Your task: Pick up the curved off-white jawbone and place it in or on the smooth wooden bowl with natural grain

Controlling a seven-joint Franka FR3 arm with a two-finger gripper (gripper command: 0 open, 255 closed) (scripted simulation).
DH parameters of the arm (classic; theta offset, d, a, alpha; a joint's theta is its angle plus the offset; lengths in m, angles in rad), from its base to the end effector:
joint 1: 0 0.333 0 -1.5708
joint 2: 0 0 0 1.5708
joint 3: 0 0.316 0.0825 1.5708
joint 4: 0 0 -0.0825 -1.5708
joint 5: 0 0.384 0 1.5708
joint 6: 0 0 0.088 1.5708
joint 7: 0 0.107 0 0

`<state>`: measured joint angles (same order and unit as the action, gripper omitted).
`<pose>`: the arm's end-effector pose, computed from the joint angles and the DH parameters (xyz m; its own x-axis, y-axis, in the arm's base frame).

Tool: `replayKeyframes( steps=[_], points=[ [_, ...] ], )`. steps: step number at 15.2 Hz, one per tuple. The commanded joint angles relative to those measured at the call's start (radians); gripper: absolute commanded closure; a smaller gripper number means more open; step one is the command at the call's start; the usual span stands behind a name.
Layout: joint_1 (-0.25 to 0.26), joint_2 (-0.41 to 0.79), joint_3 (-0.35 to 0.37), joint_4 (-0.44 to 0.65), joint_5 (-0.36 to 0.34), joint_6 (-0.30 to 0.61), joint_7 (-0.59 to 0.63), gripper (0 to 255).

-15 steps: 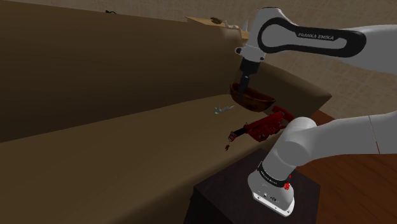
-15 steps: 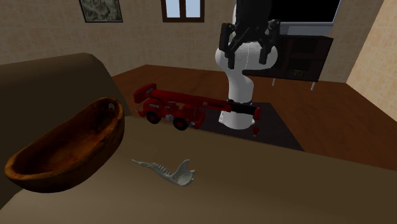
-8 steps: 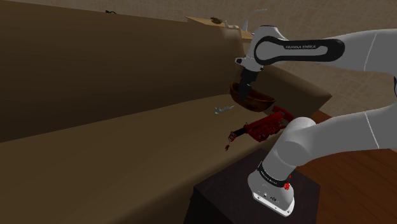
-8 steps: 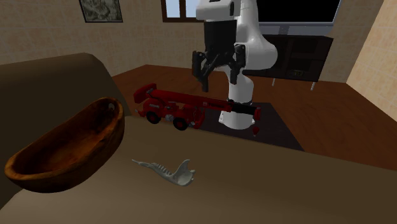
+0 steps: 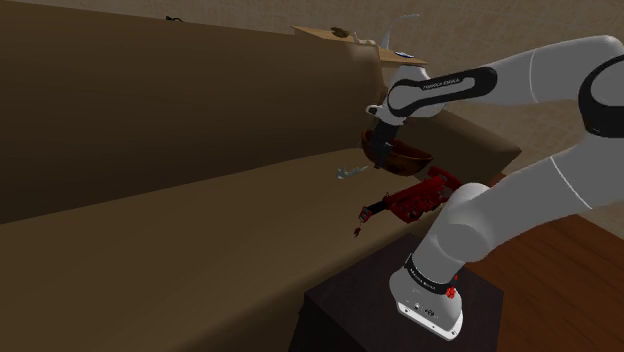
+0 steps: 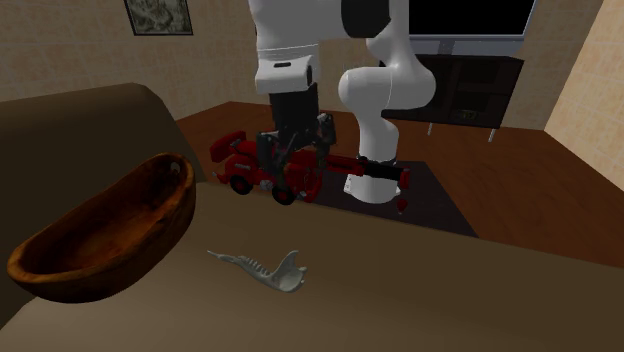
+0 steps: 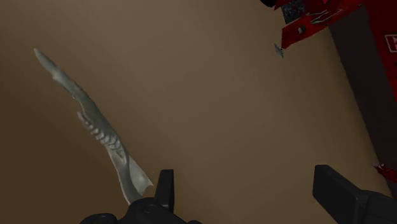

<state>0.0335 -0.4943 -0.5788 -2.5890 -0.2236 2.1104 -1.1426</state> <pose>0.3338 -0.2077 0.3927 0.7109 0.7012 0.0549 0.7033 -0.7082 -0.0619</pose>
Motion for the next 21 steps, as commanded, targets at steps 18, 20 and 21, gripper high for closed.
replayKeyframes(
  steps=[18,20,21],
  points=[
    [0.109,0.776,-0.180,0.287,0.673,0.292,-0.933,0],
    [0.100,0.796,-0.166,0.286,0.697,0.306,-0.950,0],
    [0.100,0.796,-0.166,0.286,0.697,0.306,-0.950,0]
  ],
)
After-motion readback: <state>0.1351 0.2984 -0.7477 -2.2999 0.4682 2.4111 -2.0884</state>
